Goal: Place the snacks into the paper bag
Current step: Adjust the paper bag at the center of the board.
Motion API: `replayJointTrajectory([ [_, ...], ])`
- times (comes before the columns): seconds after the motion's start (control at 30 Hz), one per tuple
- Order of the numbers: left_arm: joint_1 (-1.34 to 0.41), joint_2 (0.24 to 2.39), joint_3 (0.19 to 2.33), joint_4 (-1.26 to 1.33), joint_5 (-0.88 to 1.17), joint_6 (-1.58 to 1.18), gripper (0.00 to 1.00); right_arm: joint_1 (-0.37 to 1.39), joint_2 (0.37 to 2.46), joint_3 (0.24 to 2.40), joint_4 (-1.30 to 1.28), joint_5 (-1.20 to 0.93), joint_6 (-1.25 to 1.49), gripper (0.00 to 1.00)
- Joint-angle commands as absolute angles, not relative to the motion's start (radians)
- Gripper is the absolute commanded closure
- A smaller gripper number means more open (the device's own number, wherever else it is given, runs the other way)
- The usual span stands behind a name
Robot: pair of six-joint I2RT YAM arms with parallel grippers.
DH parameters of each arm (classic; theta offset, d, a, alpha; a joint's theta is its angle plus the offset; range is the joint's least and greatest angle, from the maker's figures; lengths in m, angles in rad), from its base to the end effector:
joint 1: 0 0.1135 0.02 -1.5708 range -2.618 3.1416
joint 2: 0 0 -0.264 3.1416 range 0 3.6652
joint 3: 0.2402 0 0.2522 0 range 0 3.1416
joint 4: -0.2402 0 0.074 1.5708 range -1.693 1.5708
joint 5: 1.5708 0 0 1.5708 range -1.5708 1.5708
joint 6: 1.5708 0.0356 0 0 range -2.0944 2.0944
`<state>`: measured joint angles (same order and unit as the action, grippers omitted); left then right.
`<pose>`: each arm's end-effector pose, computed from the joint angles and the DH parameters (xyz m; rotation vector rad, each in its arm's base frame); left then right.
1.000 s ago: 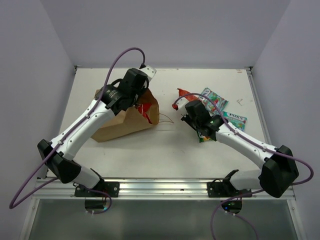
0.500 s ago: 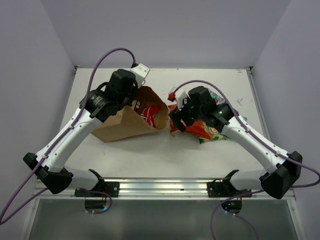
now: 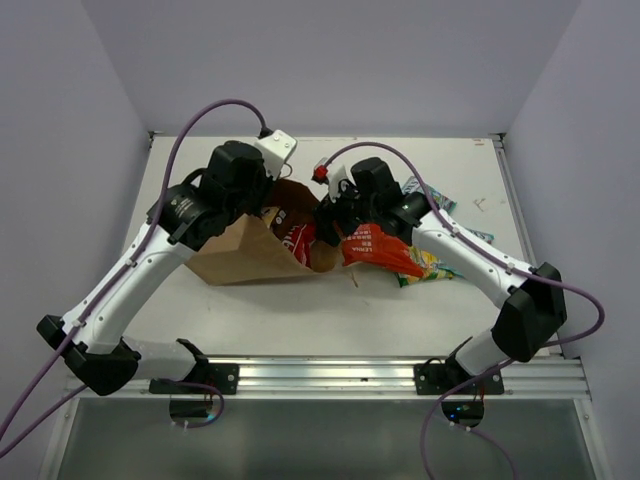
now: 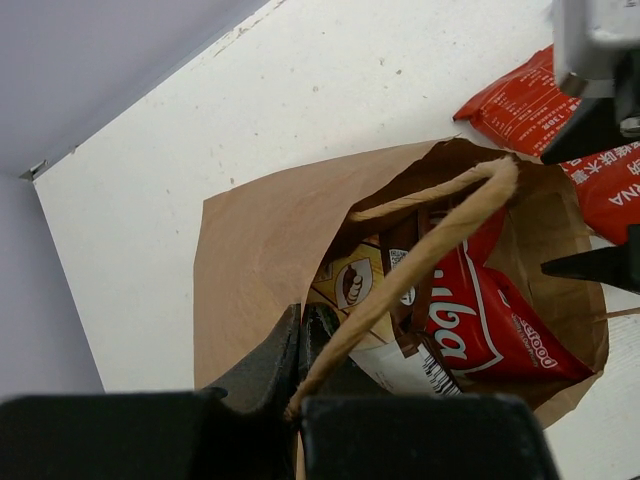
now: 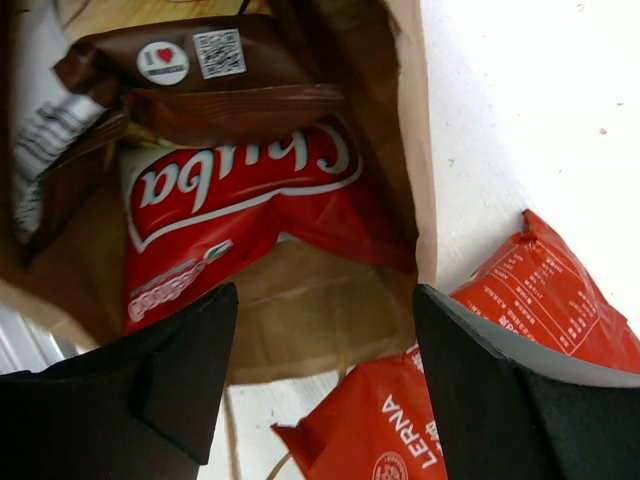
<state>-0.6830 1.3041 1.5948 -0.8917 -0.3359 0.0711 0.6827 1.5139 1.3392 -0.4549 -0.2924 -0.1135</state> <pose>0.2065 -0.1529 0.4350 0.6061 2.0461 0.0063 0.2604 0.2250 0.3299 -1.0216 1.9970 0.6356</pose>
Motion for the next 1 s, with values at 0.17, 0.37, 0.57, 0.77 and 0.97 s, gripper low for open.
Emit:
replayJointTrajectory([
  [0.17,-0.684,1.235,1.618,-0.874,-0.321,0.066,1.00,0.696,1.575,1.307,-0.181,-0.178,-0.071,0.29],
  [0.37,-0.684,1.189,1.585,-0.894,-0.382,0.054,1.00,0.716,1.675,1.367,-0.164,-0.253,-0.084,0.66],
  [0.57,-0.684,1.154,1.513,-0.905,-0.468,0.040,1.00,0.758,1.689,1.466,-0.221,-0.235,-0.118,1.00],
  [0.77,-0.684,1.132,1.424,-0.845,-0.519,0.015,1.00,0.765,1.661,1.676,-0.368,-0.057,-0.215,1.00],
  [0.97,-0.686,1.068,1.344,-0.721,-0.450,-0.072,0.99,0.850,1.649,1.855,-0.416,0.116,-0.359,1.00],
])
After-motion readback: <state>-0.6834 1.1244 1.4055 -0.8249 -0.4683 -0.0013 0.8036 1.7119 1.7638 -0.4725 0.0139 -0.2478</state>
